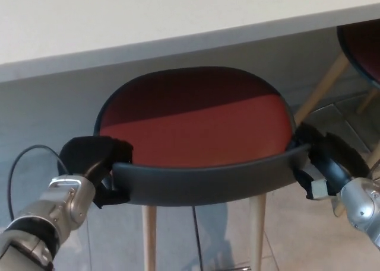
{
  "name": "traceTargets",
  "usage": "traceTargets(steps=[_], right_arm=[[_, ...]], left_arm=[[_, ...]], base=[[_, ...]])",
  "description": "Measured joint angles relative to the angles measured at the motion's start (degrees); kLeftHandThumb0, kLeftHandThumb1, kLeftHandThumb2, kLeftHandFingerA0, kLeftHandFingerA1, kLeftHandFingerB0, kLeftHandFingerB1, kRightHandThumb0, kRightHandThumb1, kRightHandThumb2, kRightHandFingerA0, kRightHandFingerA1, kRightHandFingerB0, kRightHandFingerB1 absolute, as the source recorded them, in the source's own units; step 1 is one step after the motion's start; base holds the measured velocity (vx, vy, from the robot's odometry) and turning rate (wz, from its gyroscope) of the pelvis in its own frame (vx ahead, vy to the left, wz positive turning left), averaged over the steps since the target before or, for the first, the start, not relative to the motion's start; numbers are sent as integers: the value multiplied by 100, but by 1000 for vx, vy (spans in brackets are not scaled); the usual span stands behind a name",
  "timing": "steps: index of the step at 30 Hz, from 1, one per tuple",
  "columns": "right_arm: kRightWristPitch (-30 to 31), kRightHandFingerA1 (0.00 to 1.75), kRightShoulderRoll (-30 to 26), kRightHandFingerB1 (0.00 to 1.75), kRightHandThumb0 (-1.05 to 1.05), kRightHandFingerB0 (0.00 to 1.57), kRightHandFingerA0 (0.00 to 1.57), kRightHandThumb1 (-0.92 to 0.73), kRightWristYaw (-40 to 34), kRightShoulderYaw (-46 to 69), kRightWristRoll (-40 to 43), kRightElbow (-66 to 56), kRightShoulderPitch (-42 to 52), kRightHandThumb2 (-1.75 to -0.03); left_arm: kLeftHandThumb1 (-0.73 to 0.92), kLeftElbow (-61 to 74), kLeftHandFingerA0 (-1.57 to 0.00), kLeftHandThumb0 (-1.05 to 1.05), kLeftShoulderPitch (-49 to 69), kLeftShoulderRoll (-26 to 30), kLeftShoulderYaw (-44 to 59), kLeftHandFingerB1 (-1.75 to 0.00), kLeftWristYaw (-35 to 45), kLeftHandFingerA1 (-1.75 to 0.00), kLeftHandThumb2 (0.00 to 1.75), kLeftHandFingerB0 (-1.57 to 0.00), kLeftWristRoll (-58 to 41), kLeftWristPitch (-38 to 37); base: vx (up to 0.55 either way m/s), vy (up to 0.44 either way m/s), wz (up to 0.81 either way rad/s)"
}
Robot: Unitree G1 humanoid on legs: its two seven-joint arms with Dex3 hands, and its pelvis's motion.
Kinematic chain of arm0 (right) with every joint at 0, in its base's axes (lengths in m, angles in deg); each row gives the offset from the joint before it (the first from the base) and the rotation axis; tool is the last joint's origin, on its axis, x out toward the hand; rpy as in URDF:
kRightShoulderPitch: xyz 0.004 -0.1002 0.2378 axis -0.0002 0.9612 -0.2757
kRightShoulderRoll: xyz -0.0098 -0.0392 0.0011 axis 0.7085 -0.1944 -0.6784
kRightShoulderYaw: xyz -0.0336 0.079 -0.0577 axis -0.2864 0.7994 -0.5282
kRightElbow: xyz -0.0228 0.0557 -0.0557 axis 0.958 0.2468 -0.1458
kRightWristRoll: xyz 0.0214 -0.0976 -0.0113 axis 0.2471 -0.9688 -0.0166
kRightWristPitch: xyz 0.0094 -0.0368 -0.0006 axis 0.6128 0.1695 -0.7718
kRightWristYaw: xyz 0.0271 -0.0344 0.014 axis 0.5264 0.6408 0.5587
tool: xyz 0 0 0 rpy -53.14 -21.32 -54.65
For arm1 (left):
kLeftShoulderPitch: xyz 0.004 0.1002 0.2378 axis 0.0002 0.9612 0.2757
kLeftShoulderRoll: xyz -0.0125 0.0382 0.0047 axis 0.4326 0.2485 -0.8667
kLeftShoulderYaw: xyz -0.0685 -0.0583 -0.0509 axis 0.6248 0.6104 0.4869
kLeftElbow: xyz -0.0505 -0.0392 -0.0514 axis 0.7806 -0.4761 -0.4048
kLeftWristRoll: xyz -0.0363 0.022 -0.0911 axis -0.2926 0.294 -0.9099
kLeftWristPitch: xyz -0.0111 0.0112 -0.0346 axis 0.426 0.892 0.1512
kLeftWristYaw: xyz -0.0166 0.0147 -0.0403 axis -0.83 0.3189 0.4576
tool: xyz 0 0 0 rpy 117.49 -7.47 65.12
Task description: The robot walks towards a chair and uses both its hands to grab it and push it away from itself
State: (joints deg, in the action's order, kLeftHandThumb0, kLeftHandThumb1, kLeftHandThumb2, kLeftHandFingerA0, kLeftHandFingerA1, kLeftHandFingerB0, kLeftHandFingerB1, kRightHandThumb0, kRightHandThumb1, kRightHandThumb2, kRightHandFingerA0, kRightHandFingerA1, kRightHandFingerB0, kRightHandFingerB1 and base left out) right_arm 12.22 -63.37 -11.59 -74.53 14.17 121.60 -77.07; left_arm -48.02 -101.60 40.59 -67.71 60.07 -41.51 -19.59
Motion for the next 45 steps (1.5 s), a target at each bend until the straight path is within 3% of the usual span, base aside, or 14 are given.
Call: traceTargets(steps=[5,7,8,11,13,14,16,29,34,37,38,40,41,45], right_arm=[[30,175,32,175,-19,68,82,-70,-141,-20,-78,141,-73,-104],[36,175,45,175,-17,70,85,-65,-178,-23,-96,192,-104,-115],[50,175,45,175,-17,70,85,-66,-184,-28,-111,215,-138,-114],[136,175,24,173,-18,72,88,-60,-185,-29,-141,253,-226,-119],[202,175,-25,173,-18,72,88,-60,-182,-17,-154,273,-349,-119],[222,175,-46,175,-16,72,91,-59,-176,-16,-167,278,-416,-120],[253,175,-88,170,-18,77,90,-61,-174,-1,-190,291,-623,-116],[245,175,-176,169,-21,77,90,-57,102,-52,-419,522,-1734,-119],[241,175,-124,168,-24,77,92,-57,161,-67,-484,574,-1826,-117],[239,175,-44,168,-24,77,92,-57,177,-74,-535,585,-1912,-117],[234,175,-26,171,-24,79,93,-49,178,-73,-541,585,-1940,-123],[212,175,19,171,-24,79,93,-49,177,-77,-549,583,-1992,-123],[197,175,67,170,-25,80,92,-50,176,-82,-551,568,-2006,-122],[76,175,261,170,-23,79,93,-52,154,-96,-552,487,-2017,-122]], left_arm=[[70,-16,-147,-91,-20,-32,-88,-149,-70,-175,159,-102,85,110],[69,-17,-133,-92,-21,-46,-97,-165,-96,-172,161,-98,92,135],[50,-20,-153,-36,-22,-61,-101,-149,-112,-149,131,-151,93,152],[54,-21,-157,-41,-32,-131,-104,-157,-187,-156,137,-157,91,211],[54,-20,-157,-41,-32,-183,-93,-157,-212,-156,137,-157,85,231],[74,-20,-156,-93,-33,-208,-86,-174,-222,-174,166,-119,83,246],[73,-9,-156,-98,-32,-284,-48,-175,-276,-175,168,-125,72,281],[69,240,-156,-91,158,-703,21,-175,-739,-175,171,-134,57,271],[68,245,-157,-91,160,-676,38,-175,-800,-175,166,-111,52,273],[68,181,-157,-91,48,-609,74,-175,-735,-175,166,-111,54,277],[83,171,-157,-45,8,-587,90,-165,-717,-164,156,-157,54,277],[83,150,-157,-45,-107,-527,83,-165,-685,-164,156,-157,75,278],[59,136,-148,-47,-208,-469,38,-145,-647,-175,138,-96,116,279],[55,271,-113,-28,-557,-167,-44,-140,-518,-175,117,-84,252,277]], base=[[0,0,0],[0,0,0],[0,0,0],[0,0,0],[0,0,0],[0,0,0],[0,0,0],[0,0,0],[0,0,0],[0,0,0],[0,0,0],[0,0,0],[0,0,0],[0,0,9]])
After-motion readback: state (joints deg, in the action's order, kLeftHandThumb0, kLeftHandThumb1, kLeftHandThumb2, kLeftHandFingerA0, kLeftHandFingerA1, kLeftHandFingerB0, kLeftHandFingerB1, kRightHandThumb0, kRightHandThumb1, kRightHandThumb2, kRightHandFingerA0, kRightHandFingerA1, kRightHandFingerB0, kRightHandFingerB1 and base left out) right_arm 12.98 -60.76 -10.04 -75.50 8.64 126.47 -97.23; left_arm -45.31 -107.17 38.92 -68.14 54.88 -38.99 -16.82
